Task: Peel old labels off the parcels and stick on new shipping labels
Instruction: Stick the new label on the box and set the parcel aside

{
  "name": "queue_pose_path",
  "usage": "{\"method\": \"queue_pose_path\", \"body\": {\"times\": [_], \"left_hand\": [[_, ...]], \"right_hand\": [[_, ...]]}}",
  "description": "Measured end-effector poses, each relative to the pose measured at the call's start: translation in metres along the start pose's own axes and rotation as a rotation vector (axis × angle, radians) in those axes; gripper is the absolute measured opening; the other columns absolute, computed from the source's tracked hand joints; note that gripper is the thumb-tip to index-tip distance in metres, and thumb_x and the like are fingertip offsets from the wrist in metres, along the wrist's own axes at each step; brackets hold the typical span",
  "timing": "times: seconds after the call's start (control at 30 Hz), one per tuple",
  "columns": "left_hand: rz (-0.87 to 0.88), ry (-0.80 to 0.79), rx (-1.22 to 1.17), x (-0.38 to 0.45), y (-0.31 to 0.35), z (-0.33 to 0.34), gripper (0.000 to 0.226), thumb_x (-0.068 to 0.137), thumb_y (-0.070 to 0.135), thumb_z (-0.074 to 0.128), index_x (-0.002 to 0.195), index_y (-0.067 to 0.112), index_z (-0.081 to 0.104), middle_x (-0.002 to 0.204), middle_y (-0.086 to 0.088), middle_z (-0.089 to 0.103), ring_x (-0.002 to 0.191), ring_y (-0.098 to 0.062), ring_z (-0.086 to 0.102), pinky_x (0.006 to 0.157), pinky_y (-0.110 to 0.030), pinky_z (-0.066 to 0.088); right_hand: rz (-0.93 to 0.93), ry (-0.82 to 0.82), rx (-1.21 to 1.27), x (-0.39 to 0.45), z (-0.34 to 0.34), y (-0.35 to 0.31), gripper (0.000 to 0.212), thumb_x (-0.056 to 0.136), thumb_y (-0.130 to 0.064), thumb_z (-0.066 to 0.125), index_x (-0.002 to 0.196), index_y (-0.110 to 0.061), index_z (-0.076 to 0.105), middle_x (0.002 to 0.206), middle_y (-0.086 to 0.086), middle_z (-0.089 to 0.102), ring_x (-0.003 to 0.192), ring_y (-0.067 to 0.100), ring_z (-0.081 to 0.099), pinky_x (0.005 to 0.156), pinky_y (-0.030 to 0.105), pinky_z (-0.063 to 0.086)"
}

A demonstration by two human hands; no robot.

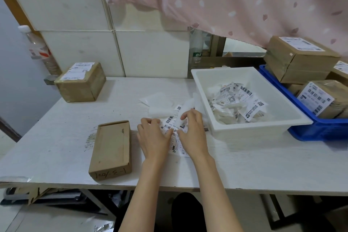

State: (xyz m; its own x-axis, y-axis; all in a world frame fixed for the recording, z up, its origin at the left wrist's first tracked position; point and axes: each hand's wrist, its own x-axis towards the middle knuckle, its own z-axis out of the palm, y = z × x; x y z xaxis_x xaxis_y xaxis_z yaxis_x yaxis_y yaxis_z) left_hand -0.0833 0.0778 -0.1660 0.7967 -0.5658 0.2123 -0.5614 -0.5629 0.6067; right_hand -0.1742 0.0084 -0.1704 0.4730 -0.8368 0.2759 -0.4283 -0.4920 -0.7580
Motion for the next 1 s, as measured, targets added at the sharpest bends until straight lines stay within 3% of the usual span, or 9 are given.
{"method": "queue_pose_path", "body": {"times": [0.1, 0.23, 0.43, 0.5, 0.57, 0.67, 0.77, 0.9, 1.0], "left_hand": [[-0.001, 0.005, 0.0, 0.0, -0.001, 0.001, 0.039, 0.086, 0.033, 0.07, 0.119, 0.013, 0.064, 0.125, -0.005, 0.049, 0.115, -0.027, 0.044, 0.091, -0.033, 0.033], [0.001, 0.015, -0.008, 0.001, -0.002, 0.001, 0.035, 0.086, 0.032, 0.069, 0.116, 0.014, 0.066, 0.121, -0.004, 0.052, 0.114, -0.027, 0.045, 0.089, -0.033, 0.033], [0.029, -0.004, -0.103, 0.003, 0.001, 0.0, 0.022, 0.084, 0.023, 0.069, 0.106, 0.019, 0.068, 0.112, 0.0, 0.06, 0.107, -0.024, 0.047, 0.088, -0.034, 0.038], [0.012, -0.016, -0.273, 0.003, 0.005, -0.004, 0.022, 0.082, 0.017, 0.071, 0.102, 0.021, 0.064, 0.102, 0.004, 0.065, 0.093, -0.016, 0.055, 0.08, -0.031, 0.043], [-0.063, -0.061, -0.497, 0.003, 0.008, -0.011, 0.031, 0.08, 0.01, 0.072, 0.105, 0.022, 0.058, 0.094, 0.007, 0.065, 0.071, 0.002, 0.06, 0.067, -0.018, 0.044], [-0.166, -0.09, -0.705, 0.004, 0.012, -0.018, 0.048, 0.075, 0.003, 0.075, 0.113, 0.02, 0.051, 0.084, 0.006, 0.061, 0.056, 0.009, 0.057, 0.059, -0.012, 0.043], [-0.224, -0.102, -0.792, 0.005, 0.016, -0.023, 0.042, 0.075, 0.002, 0.076, 0.108, 0.019, 0.056, 0.081, 0.007, 0.06, 0.063, 0.003, 0.058, 0.055, -0.005, 0.041], [-0.21, -0.166, -0.877, 0.003, 0.014, -0.027, 0.024, 0.08, 0.003, 0.072, 0.098, 0.019, 0.07, 0.089, 0.005, 0.067, 0.072, 0.0, 0.064, 0.067, -0.017, 0.049], [-0.233, -0.188, -0.991, 0.0, 0.012, -0.029, 0.016, 0.086, 0.006, 0.068, 0.099, 0.013, 0.073, 0.096, 0.001, 0.072, 0.086, -0.008, 0.067, 0.062, -0.016, 0.051]], "right_hand": [[0.008, -0.016, -0.092, -0.001, 0.001, 0.001, 0.022, 0.082, -0.02, 0.073, 0.101, -0.02, 0.06, 0.147, -0.001, 0.035, 0.134, 0.018, 0.04, 0.105, 0.038, 0.034], [0.026, -0.072, -0.137, -0.003, 0.001, 0.005, 0.035, 0.082, -0.041, 0.074, 0.111, -0.022, 0.068, 0.15, -0.002, 0.035, 0.14, 0.015, 0.03, 0.112, 0.039, 0.027], [0.035, -0.016, -0.047, -0.001, 0.005, 0.003, 0.019, 0.078, -0.033, 0.08, 0.092, -0.023, 0.074, 0.137, -0.004, 0.048, 0.129, 0.014, 0.039, 0.108, 0.039, 0.033], [0.024, 0.0, -0.115, -0.001, 0.003, 0.0, 0.013, 0.078, -0.031, 0.077, 0.089, -0.025, 0.074, 0.13, -0.007, 0.05, 0.127, 0.014, 0.038, 0.107, 0.032, 0.027], [0.011, 0.041, -0.139, 0.0, 0.002, -0.005, 0.01, 0.078, -0.029, 0.074, 0.088, -0.028, 0.074, 0.116, -0.012, 0.051, 0.118, 0.012, 0.042, 0.1, 0.028, 0.028], [0.026, 0.057, 0.141, 0.0, 0.0, -0.016, 0.015, 0.082, -0.016, 0.069, 0.089, -0.028, 0.072, 0.097, -0.016, 0.053, 0.092, 0.004, 0.055, 0.088, 0.028, 0.043], [0.053, 0.033, 0.268, -0.001, -0.001, -0.026, 0.011, 0.087, -0.016, 0.064, 0.086, -0.025, 0.071, 0.092, -0.014, 0.063, 0.084, 0.001, 0.06, 0.075, 0.02, 0.047], [0.117, 0.048, 0.294, 0.0, -0.001, -0.03, 0.01, 0.087, -0.03, 0.066, 0.079, -0.025, 0.069, 0.083, -0.012, 0.068, 0.082, 0.001, 0.062, 0.073, 0.023, 0.049], [0.155, 0.043, 0.304, -0.001, -0.003, -0.034, 0.017, 0.086, -0.041, 0.067, 0.078, -0.026, 0.069, 0.079, -0.014, 0.07, 0.079, 0.001, 0.062, 0.072, 0.022, 0.048]]}}
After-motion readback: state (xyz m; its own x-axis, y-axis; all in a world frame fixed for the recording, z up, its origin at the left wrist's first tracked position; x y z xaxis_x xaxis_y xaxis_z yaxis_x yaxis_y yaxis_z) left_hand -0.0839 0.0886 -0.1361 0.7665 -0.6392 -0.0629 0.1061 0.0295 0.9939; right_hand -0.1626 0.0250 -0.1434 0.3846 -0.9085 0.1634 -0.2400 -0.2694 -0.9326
